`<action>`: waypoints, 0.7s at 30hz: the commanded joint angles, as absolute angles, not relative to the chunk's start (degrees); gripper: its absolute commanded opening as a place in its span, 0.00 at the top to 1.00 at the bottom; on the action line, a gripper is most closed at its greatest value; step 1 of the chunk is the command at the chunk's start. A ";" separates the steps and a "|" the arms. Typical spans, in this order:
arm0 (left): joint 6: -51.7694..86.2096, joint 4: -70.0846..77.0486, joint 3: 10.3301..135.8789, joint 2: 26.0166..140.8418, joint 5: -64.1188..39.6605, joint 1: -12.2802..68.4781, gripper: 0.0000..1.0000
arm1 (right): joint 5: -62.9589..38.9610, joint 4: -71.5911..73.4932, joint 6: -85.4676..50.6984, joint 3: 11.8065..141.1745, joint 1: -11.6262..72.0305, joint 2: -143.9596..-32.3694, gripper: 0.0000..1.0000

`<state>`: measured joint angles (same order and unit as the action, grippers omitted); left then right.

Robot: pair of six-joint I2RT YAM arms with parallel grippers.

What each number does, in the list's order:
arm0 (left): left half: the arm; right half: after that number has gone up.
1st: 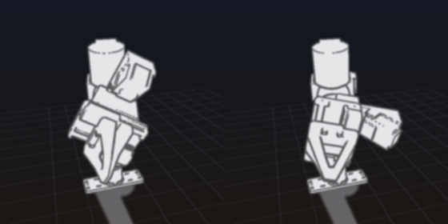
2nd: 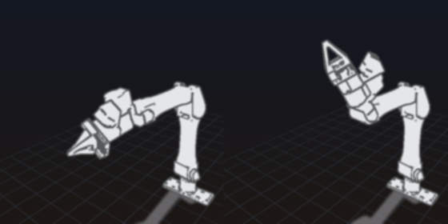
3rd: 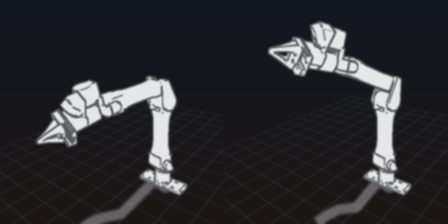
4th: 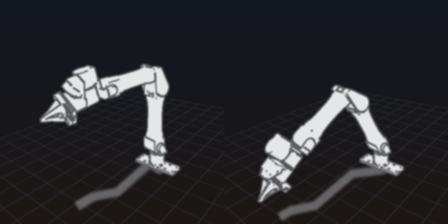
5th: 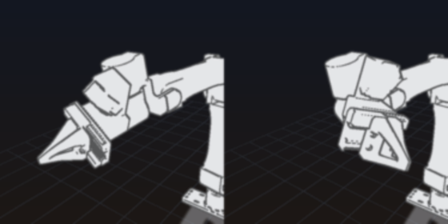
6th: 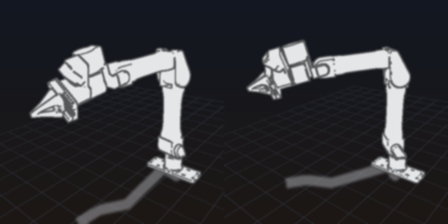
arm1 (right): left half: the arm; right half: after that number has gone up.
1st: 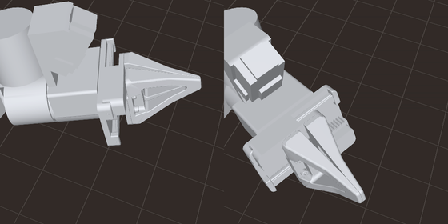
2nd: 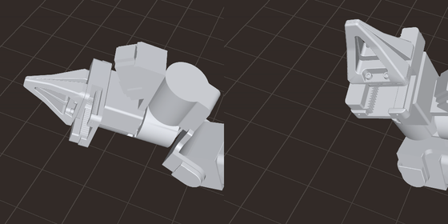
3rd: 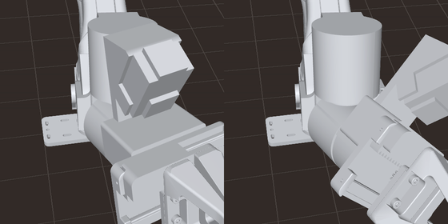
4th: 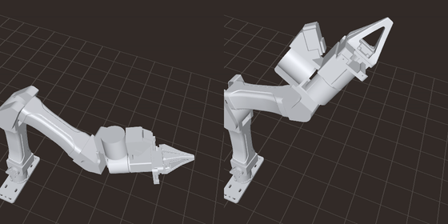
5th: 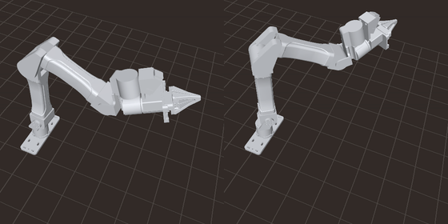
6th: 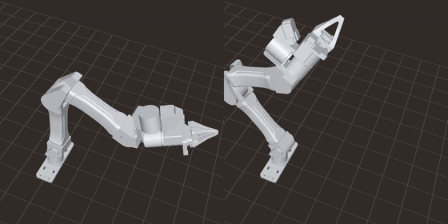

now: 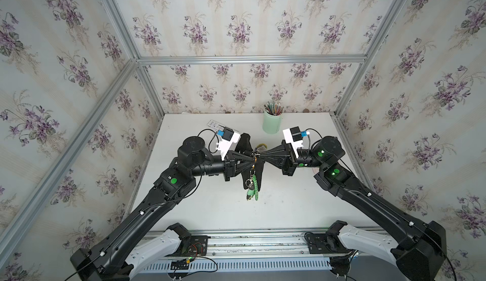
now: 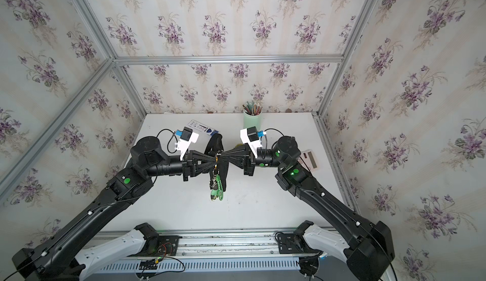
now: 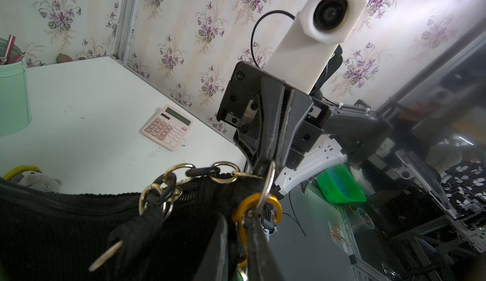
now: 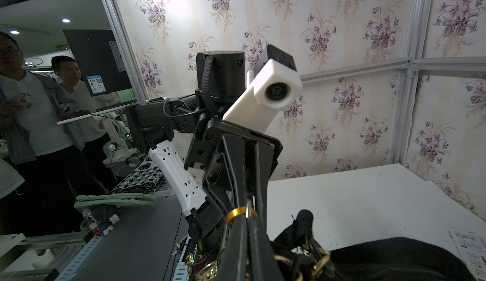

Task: Remove the decoration from the bag
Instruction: Remove the decoration item from the bag.

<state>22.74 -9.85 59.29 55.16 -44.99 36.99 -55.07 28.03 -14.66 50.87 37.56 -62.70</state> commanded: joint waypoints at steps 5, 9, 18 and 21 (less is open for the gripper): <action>21.44 -6.96 61.01 54.93 -44.88 37.00 0.87 | -62.51 25.82 -14.68 51.75 37.01 -63.89 1.00; 19.85 -8.61 61.56 54.61 -45.25 37.00 0.87 | -66.58 24.79 -16.58 53.12 36.14 -64.99 1.00; 16.82 -10.86 61.96 54.31 -46.95 37.00 0.87 | -71.38 28.29 -26.45 54.85 32.80 -66.45 1.00; 16.51 -11.03 62.13 54.65 -47.58 37.00 0.87 | -72.00 30.67 -30.23 55.38 32.72 -67.32 1.00</action>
<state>18.15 -13.69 61.34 54.68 -46.09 37.06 -69.30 28.12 -24.91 54.74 32.97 -66.78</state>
